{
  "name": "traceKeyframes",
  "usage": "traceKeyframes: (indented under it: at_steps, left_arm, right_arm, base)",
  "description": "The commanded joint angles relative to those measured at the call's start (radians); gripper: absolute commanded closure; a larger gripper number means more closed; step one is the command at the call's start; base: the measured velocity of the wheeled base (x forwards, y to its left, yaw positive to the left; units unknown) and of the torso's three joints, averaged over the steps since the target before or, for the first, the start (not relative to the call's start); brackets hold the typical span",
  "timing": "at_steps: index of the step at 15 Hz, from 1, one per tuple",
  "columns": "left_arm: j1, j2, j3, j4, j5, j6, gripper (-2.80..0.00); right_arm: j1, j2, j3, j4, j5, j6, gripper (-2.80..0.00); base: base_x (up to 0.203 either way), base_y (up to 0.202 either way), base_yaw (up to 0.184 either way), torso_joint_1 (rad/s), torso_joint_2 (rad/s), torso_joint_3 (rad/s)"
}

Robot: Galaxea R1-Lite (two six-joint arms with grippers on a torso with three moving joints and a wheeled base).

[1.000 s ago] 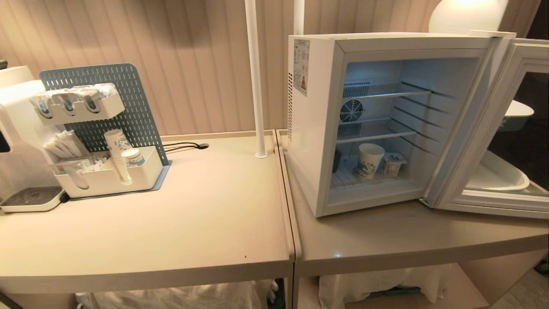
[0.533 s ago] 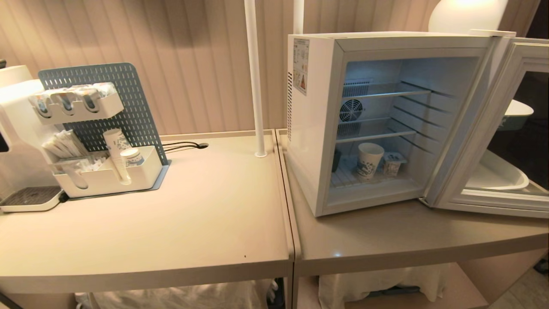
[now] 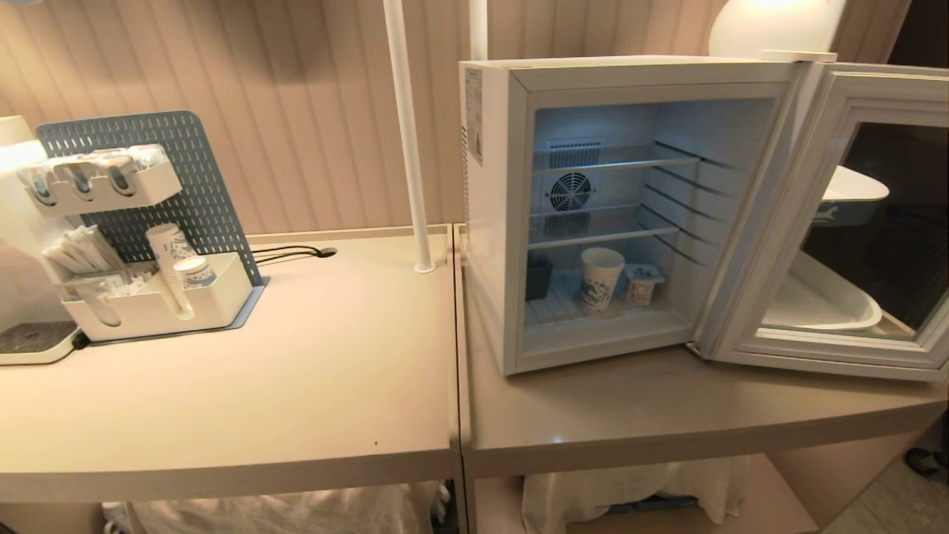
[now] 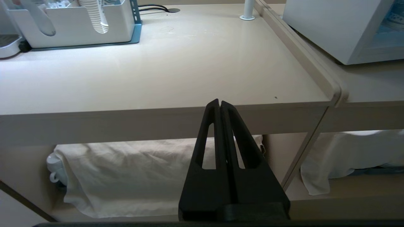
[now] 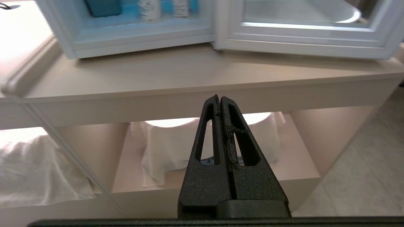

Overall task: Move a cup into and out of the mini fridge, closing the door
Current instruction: Close the freezer door

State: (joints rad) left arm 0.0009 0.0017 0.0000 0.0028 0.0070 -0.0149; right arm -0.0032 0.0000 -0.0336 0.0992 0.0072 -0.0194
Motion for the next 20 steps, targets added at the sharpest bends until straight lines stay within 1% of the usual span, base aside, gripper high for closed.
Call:
traceKeyframes:
  at_steps: [1, 20]
  left_arm:
    - [0.001, 0.0, 0.002, 0.0, 0.001, 0.0, 0.0]
    - [0.001, 0.0, 0.002, 0.0, 0.001, 0.0, 0.0]
  right_arm:
    - [0.0, 0.003, 0.0, 0.001, 0.0, -0.001, 0.0]
    - [0.0, 0.003, 0.0, 0.001, 0.0, -0.002, 0.0]
  base:
    - [0.0, -0.188, -0.003, 0.002, 0.0, 0.002]
    - [0.0, -0.194, -0.001, 0.003, 0.0, 0.003]
